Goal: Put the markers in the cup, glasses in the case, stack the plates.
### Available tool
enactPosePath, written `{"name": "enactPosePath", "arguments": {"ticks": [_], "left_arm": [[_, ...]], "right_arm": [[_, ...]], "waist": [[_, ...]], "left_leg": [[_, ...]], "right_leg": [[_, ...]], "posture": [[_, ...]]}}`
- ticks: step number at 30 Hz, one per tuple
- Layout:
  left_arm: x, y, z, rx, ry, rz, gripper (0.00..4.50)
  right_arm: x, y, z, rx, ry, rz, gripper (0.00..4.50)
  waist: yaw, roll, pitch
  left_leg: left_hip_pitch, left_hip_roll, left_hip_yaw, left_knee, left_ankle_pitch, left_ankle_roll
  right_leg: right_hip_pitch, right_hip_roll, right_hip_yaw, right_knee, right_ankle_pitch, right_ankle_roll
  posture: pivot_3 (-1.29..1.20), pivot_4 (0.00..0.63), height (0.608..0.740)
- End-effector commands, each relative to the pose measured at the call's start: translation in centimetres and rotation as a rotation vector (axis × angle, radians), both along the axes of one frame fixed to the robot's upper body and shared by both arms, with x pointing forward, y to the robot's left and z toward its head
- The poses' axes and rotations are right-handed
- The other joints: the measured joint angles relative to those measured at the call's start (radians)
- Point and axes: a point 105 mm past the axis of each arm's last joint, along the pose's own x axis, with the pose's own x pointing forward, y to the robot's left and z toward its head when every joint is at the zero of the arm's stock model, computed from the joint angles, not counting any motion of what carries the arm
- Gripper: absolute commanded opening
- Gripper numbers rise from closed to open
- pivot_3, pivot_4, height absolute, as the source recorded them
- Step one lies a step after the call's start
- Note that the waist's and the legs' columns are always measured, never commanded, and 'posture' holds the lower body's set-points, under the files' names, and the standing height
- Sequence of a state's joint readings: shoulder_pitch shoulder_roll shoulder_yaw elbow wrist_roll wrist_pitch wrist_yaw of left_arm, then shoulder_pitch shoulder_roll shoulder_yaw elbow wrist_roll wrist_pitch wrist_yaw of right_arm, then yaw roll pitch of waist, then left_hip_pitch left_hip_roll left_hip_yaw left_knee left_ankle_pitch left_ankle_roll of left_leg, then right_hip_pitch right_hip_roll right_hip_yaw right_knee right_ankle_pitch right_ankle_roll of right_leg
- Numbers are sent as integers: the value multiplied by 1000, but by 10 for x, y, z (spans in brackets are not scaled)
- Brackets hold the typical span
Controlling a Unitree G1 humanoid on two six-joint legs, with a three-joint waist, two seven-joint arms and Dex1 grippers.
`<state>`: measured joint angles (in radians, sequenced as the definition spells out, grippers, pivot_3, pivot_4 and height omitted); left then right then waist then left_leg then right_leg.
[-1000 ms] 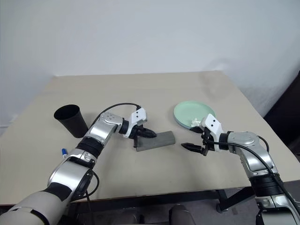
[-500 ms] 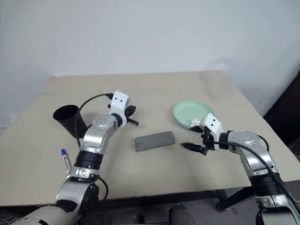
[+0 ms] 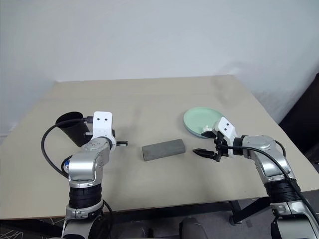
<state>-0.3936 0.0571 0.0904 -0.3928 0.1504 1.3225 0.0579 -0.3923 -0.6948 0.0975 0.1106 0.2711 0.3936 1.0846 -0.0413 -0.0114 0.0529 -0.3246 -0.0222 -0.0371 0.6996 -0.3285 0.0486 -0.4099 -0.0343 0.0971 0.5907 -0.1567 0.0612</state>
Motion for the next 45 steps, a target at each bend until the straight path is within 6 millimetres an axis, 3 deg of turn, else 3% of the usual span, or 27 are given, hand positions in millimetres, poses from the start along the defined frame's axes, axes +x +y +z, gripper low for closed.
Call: {"name": "enactPosePath", "arguments": {"ticks": [1, 2, 5, 15, 19, 32, 44, 45], "left_arm": [[-10, 8, 13, 4, -20, 24, 22], [-11, 10, 14, 7, -18, 30, 22], [-20, 25, 15, -4, -18, 74, 647], [-41, 56, 9, 84, 17, 147, 3795], [-44, 74, 5, 82, 30, 200, 3795], [-41, 69, -22, -73, 151, 154, 3795], [-42, 69, -31, -114, 200, 135, 29], [-42, 69, -32, -116, 204, 141, 29]], "right_arm": [[6, 0, 15, -3, -63, 12, 4500], [6, 0, 15, -3, -64, 12, 4500], [7, -1, 15, -4, -65, 10, 4500], [11, 1, 7, -3, -54, 17, 4500], [13, 4, 6, 0, -54, 25, 4500], [16, 5, 6, 5, -64, 24, 4500], [19, 5, 7, 7, -81, 13, 4500], [19, 5, 7, 7, -82, 13, 4500]], "waist": [[-3, 0, 0], [-5, 0, 0], [-8, 0, 0], [-9, 0, 0], [-9, 0, 0], [-9, 0, 0], [-10, 0, 0], [-9, 0, 0]], "left_leg": [[0, 0, 0, 0, 0, 0], [0, 0, 0, 0, 0, 0], [0, 0, 0, 0, 0, -1], [1, 0, 0, -1, 1, -2], [1, 0, 0, -2, 1, -2], [1, 0, -1, -2, 2, -3], [1, 1, -1, -2, 2, -3], [1, 1, -1, -2, 2, -3]], "right_leg": [[0, 0, 0, 0, 0, 0], [0, 0, 0, 0, 0, 0], [0, 0, 0, 0, 0, 0], [0, 0, 0, 0, 0, 0], [0, 0, 0, 0, 0, -1], [-1, 0, -1, 0, 0, -1], [-1, 0, -1, 0, 0, -1], [-1, 0, -1, 0, 0, -1]], "posture": [[0, 0, 740], [0, 0, 740], [0, 0, 740], [0, 0, 740], [0, 0, 740], [0, 0, 740], [0, 0, 740], [0, 0, 740]]}}
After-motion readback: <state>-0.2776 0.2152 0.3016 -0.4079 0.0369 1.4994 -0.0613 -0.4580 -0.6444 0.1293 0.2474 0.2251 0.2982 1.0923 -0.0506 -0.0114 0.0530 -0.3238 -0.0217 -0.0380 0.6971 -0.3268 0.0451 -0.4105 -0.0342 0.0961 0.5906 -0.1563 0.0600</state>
